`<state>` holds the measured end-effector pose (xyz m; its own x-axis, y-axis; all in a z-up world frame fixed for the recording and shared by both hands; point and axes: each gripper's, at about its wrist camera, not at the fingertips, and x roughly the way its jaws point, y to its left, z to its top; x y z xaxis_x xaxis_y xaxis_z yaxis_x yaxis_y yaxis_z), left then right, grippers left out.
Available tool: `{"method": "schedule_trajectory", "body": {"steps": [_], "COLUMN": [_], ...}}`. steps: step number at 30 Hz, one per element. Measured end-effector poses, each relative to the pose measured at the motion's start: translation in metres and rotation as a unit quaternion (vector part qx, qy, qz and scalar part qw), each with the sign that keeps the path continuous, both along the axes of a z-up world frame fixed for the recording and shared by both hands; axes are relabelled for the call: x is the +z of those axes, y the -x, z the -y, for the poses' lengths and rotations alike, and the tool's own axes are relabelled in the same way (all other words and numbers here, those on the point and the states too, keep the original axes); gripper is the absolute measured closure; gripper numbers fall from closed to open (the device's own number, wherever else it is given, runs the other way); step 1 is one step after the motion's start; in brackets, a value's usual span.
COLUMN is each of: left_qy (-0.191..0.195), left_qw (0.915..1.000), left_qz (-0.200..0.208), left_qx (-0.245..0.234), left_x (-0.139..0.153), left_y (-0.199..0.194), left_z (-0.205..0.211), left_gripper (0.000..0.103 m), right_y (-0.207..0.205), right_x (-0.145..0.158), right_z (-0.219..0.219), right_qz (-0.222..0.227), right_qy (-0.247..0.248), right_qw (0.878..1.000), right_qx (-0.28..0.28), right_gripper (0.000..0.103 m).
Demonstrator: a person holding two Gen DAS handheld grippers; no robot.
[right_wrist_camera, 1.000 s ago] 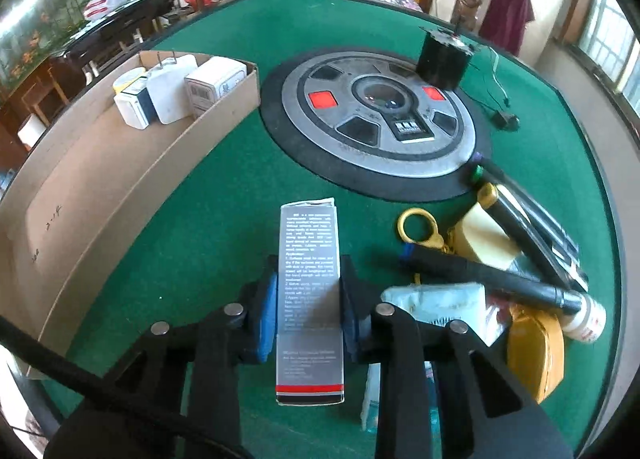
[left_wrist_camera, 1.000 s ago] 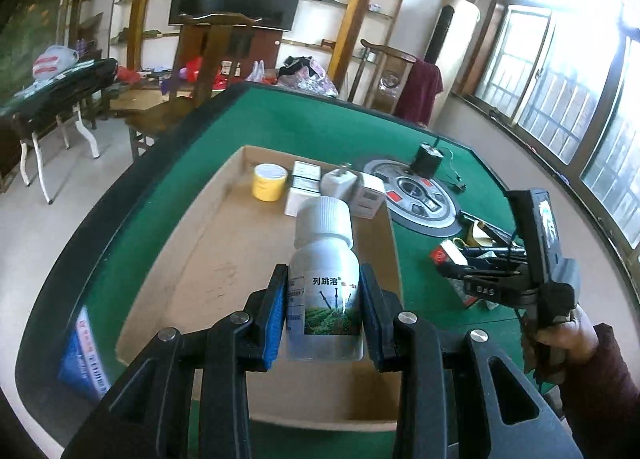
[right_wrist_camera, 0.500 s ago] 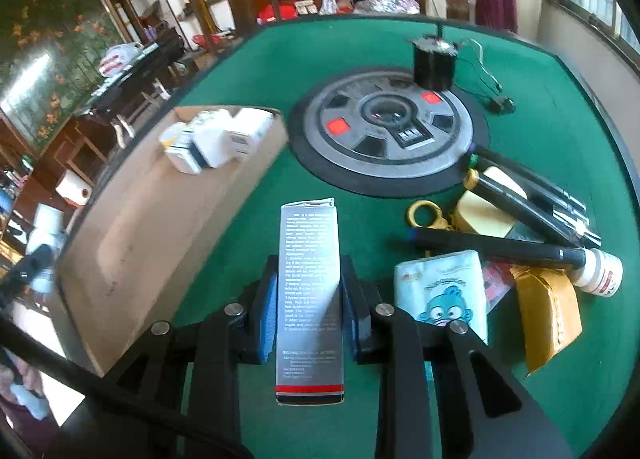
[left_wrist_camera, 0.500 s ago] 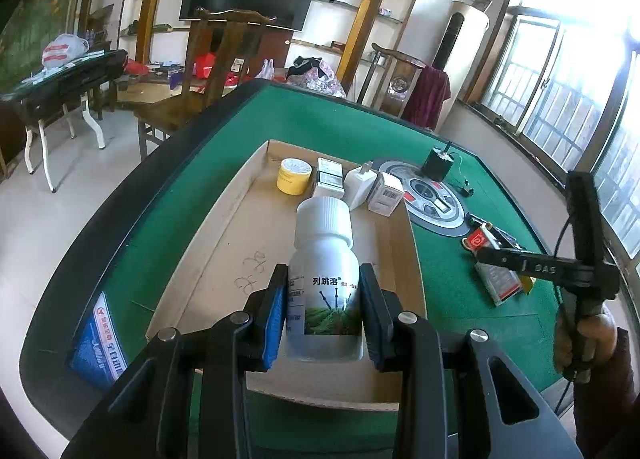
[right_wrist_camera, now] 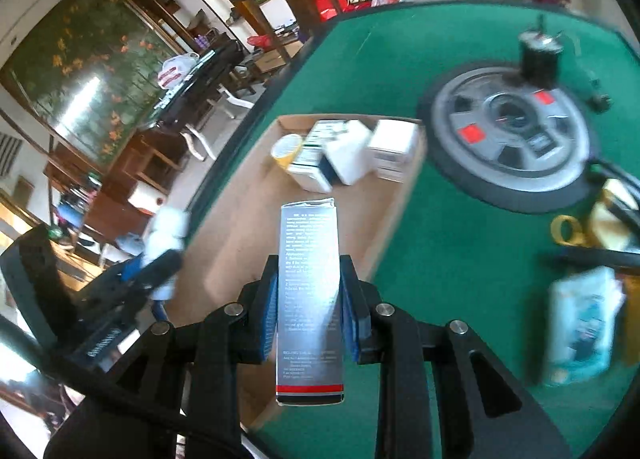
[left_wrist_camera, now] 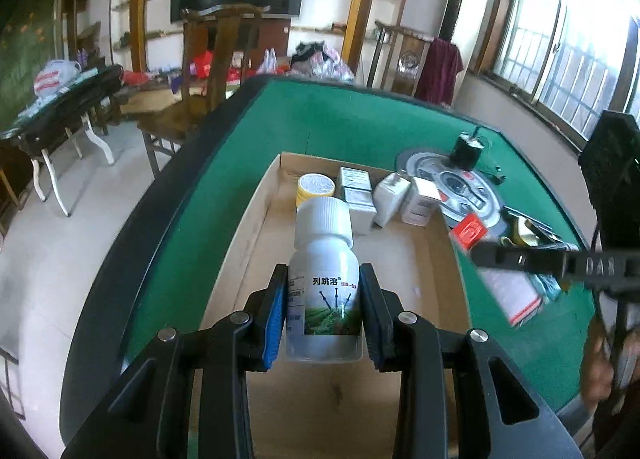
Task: Organize objects
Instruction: 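Carry the bottle and tall box into the tray and open both tools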
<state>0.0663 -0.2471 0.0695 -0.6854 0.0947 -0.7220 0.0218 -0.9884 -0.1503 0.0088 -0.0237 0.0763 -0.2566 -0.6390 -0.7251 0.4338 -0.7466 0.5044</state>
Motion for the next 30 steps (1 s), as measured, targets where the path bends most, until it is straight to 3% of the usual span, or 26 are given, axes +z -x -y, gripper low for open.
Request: {"method": "schedule_trajectory", "body": {"steps": [5,12,16,24,30], "left_qy": [0.033,0.014,-0.008,-0.058,-0.065], "left_qw": [0.9984,0.9955,0.9967,0.9962,0.9960], "left_qz": [0.045,0.090,0.077,0.058,0.022], "left_qx": [0.011,0.025,0.026,0.029,0.058], "left_x": [-0.024,-0.054,-0.051,-0.032,-0.021], "left_y": [0.055,0.089,0.084,0.060,0.036], "left_z": [0.008,0.021,0.029,0.045,0.057], "left_gripper": [0.074,0.074,0.073,0.073,0.057], "right_y": [0.024,0.046,0.045,0.037,0.040], "right_x": [-0.027,-0.052,-0.048,-0.049,-0.057], "right_z": [0.034,0.059,0.070,0.077,0.109], "right_qz": [0.029,0.035,0.024,0.044,0.043], "right_qy": [-0.016,-0.048,-0.049,-0.023,-0.039], "right_qw": [0.999,0.997,0.998,0.998,0.998], "right_qx": [-0.016,-0.040,-0.034,-0.027,-0.007], "right_gripper": [0.078,0.078,0.078,0.078,0.078]}}
